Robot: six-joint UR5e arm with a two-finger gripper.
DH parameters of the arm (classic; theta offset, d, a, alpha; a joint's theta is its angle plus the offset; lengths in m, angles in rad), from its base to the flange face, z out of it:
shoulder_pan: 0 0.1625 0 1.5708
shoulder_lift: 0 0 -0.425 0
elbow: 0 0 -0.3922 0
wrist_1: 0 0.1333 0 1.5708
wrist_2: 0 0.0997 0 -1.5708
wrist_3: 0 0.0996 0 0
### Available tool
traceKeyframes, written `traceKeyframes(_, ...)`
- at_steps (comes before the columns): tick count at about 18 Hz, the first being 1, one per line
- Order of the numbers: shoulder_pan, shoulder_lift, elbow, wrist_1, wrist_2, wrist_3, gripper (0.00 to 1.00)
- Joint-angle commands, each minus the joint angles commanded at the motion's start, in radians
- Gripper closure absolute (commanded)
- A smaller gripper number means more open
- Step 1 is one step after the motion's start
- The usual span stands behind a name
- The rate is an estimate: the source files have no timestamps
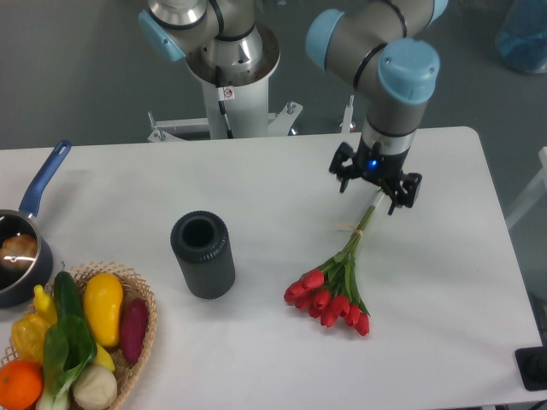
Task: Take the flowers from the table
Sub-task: 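Lower the gripper onto the tulip stems just below the flower heads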
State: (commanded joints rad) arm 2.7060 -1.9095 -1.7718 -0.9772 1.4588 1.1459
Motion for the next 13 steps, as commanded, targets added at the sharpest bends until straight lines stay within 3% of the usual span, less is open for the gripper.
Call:
traceKeyframes(6,-0.031,-0.131,0.080,0.009,0.000,0.008,0.00)
traceKeyframes(13,-0.057,-0.171,0.072,0.014,-0.026,0.009,0.00)
